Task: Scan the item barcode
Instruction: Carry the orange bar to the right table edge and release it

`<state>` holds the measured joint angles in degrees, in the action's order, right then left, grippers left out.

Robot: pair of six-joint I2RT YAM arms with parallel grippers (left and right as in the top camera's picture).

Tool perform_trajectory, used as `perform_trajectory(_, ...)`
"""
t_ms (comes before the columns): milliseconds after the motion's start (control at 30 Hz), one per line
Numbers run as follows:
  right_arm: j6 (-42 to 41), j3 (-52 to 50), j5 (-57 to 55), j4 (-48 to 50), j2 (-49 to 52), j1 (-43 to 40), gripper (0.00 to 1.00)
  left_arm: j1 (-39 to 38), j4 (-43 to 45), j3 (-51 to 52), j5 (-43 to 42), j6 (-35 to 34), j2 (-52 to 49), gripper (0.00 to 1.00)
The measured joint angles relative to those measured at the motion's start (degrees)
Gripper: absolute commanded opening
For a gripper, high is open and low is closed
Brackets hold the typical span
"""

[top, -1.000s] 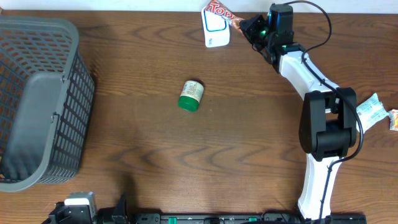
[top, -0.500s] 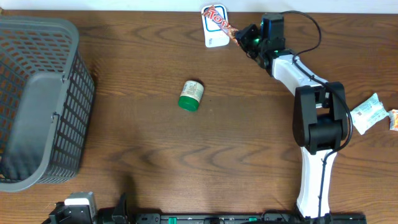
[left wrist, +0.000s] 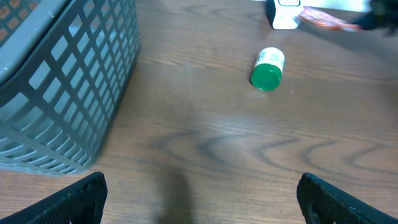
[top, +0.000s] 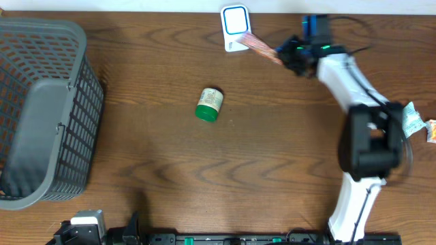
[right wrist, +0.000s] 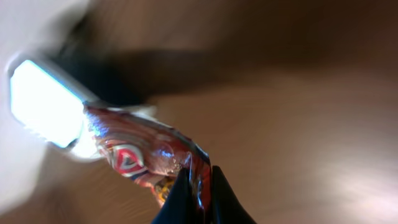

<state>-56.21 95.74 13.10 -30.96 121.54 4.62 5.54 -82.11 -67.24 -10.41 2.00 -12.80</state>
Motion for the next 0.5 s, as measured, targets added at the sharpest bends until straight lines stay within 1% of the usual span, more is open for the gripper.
perform_trajectory(67,0.35,-0.04,-10.86,-9.77,-5.70,-2.64,0.02,0.00,0.00,0.00,0.00,0.00,0.00,0.98)
perform_trajectory(167,0.55,0.20,-27.08,-17.46,-12.52,-6.45,0.01,0.00,0.00,0.00,0.00,0.00,0.00,0.98)
perform_trajectory(233,0.76,0.81,-36.74,-21.62,-14.78,-8.55,0.01,0.00,0.02,0.00,0.00,-0.02,0.00,0.98)
perform_trajectory(367,1.42,0.85,-48.52,-26.93,-14.08,-12.96,0.01,0.00,0.02,0.00,0.00,0.00,0.00,0.98)
perform_trajectory(500,2.91,0.00,-52.76,-27.36,-11.72,-18.99,0.02,0.00,0.00,0.00,0.00,-0.02,0.00,0.98)
